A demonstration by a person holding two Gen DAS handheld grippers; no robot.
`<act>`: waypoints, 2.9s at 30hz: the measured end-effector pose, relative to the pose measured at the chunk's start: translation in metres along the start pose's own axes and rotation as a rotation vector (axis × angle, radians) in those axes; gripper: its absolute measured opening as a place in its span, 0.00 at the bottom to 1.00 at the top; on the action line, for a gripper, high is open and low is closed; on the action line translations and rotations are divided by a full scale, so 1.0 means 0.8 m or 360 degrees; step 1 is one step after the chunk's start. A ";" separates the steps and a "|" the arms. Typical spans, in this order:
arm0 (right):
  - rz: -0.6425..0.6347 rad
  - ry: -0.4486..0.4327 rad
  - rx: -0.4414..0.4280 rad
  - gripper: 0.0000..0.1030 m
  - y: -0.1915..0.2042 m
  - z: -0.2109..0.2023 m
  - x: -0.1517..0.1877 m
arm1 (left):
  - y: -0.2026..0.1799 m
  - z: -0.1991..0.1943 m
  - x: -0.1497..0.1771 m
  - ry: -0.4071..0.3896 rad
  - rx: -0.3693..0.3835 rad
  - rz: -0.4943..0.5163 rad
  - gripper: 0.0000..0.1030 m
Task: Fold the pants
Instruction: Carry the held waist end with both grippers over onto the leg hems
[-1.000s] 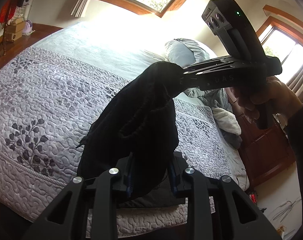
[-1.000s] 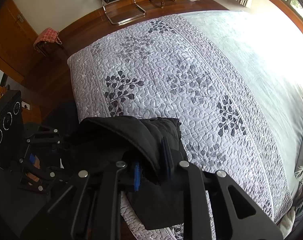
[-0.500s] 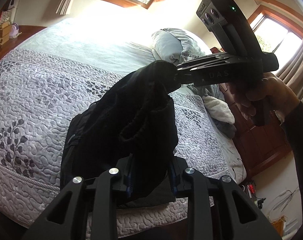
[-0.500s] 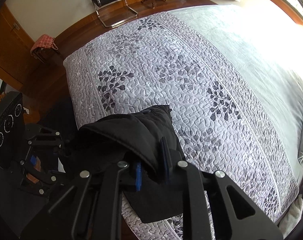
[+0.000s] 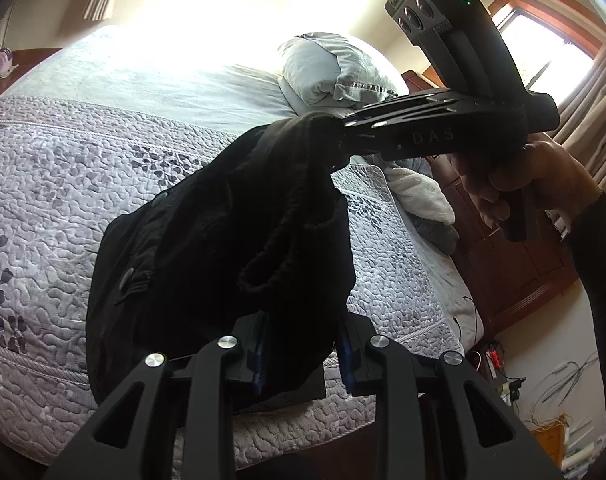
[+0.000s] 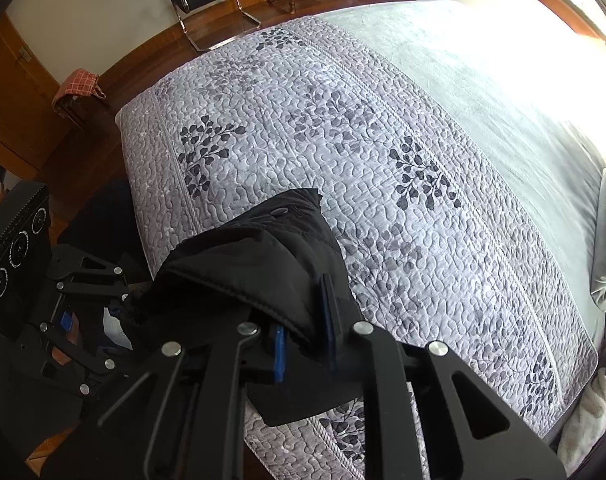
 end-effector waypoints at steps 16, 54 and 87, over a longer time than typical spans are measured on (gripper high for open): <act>0.0117 0.0055 0.0000 0.12 -0.058 0.032 0.099 | -0.043 0.092 0.036 0.0183 0.0025 0.0081 0.27; 0.0247 0.0120 -0.0129 0.11 -0.136 0.139 0.203 | -0.048 0.227 0.104 0.0459 -0.0064 0.0080 0.27; 0.0291 0.0124 -0.0082 0.11 -0.147 0.171 0.217 | -0.049 0.255 0.120 0.0522 -0.0197 0.0155 0.28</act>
Point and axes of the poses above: each gripper's, at about its wrist camera, not at the fingertips, and z roughly the way its jaws point, y to its left, x to its underside, the point moved 6 cm from there along z, roughly the way its jaws point, and after that the axes turned 6 degrees about -x, right-handed, at the moved point
